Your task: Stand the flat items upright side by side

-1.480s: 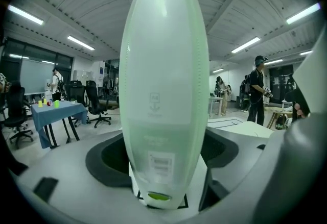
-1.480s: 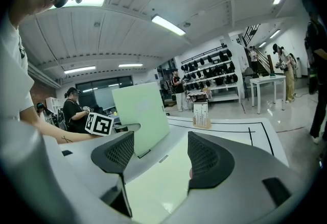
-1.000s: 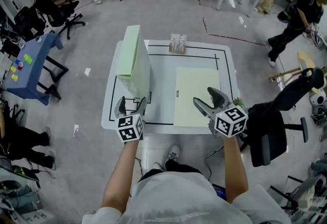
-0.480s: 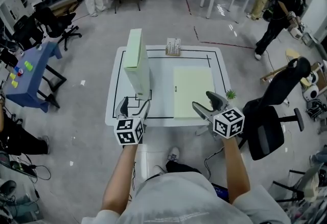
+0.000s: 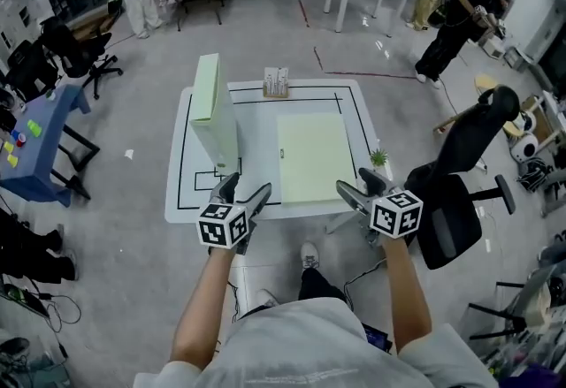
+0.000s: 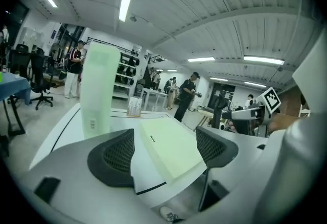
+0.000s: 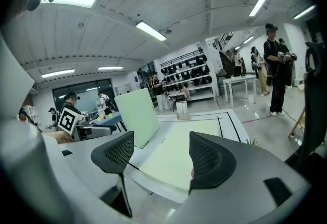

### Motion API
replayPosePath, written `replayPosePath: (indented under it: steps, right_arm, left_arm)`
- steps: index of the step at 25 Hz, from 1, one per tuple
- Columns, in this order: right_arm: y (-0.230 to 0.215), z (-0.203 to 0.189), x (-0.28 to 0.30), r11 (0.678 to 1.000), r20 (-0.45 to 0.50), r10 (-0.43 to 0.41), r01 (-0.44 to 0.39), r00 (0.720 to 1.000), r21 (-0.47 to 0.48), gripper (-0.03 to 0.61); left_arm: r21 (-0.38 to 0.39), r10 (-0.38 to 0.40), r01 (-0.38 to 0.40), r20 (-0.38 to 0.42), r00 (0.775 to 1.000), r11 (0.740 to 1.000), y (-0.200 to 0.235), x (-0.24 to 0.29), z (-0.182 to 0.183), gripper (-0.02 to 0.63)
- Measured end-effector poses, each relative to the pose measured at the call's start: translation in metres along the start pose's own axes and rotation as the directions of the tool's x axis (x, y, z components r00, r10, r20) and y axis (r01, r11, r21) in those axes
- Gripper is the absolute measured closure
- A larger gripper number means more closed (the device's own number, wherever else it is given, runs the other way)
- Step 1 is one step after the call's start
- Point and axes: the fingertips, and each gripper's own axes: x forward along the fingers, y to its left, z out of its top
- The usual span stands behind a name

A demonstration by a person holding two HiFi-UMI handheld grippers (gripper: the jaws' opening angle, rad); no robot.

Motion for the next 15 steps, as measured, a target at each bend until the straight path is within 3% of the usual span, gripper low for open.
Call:
replayPosePath:
  steps: [5, 10, 15]
  right_arm:
    - [-0.06, -0.005, 0.013, 0.994, 0.0, -0.047, 0.047, 0.999, 0.096, 0.225]
    - [-0.108, -0.027, 0.039, 0.984, -0.072, 0.002, 0.011, 0.997, 0.175, 0.225]
    - [-0.145, -0.035, 0.077, 0.968, -0.083, 0.02, 0.002, 0.996, 0.252, 0.225]
  left_arm:
    - [-0.019, -0.071, 0.069, -0.094, 0.993, 0.997, -0.012, 0.063, -0.017, 0.227]
    - [-0.033, -0.075, 0.07, -0.184, 0.98, 0.997, -0.009, 0.12, -0.031, 0.227]
    - [-0.15, -0.081, 0.045, -0.245, 0.966, 0.988, 0.011, 0.163, -0.05, 0.227]
